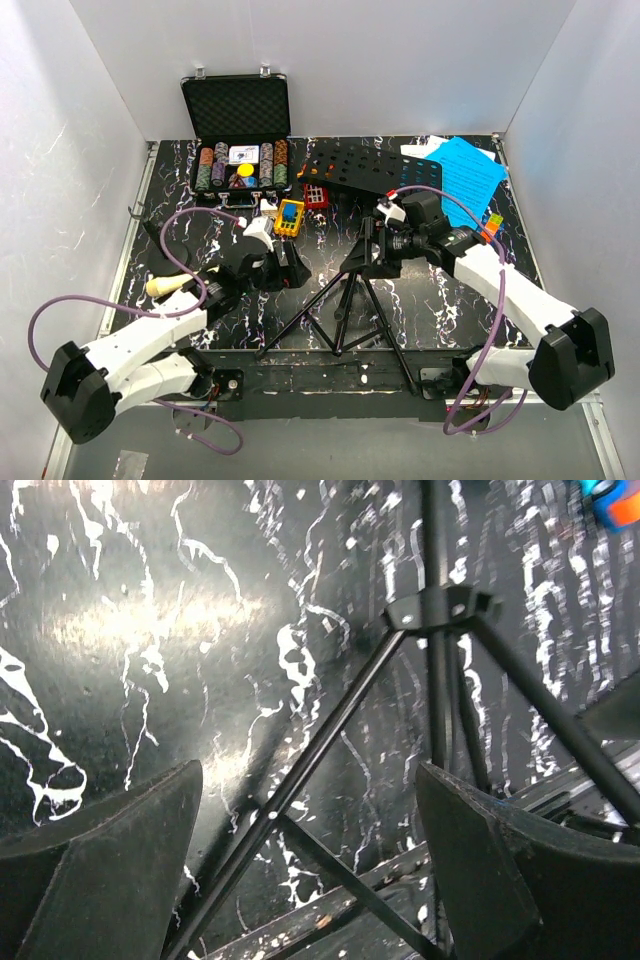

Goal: Pack up the instrument practice props
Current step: Close the music stand at the center of the board.

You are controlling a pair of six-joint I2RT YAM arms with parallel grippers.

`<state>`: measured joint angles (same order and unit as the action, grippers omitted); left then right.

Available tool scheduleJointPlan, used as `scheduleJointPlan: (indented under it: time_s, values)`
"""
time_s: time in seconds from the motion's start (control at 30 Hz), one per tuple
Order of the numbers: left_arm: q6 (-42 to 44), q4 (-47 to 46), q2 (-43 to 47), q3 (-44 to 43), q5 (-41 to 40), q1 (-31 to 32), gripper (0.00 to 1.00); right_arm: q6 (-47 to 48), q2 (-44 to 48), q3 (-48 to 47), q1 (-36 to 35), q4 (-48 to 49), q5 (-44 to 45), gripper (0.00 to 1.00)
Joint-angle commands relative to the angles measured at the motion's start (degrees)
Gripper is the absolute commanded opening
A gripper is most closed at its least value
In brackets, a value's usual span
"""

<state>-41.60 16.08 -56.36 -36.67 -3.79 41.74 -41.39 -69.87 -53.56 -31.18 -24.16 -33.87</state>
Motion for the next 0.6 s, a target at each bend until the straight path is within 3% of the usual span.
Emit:
scheduleJointPlan:
  time_s: [0.0, 0.13, 0.43, 0.57]
  values:
    - [-0.85, 3.97, -4.71, -0.16, 2.64, -0.25, 0.86, 0.69, -1.93, -2.16, -0.81, -2.29, -3.57, 0.91]
    - [-1.37, -0.16, -8.67, 1.59, 6.07, -0.25, 0.84, 0.52, -3.96, -1.46, -1.08, -0.98, -5.85, 0.85]
    - [-1.02, -4.21, -14.13, 3.62, 9.15, -0.34, 0.78, 1.48, -6.60, 0.91, -1.34, 0.52, -5.07, 0.47]
    - [-1.37, -5.53, -14.74, 5.11, 9.33, -0.25, 0.75, 2.27, -6.69, 2.41, -1.34, 0.87, -3.05, 0.38]
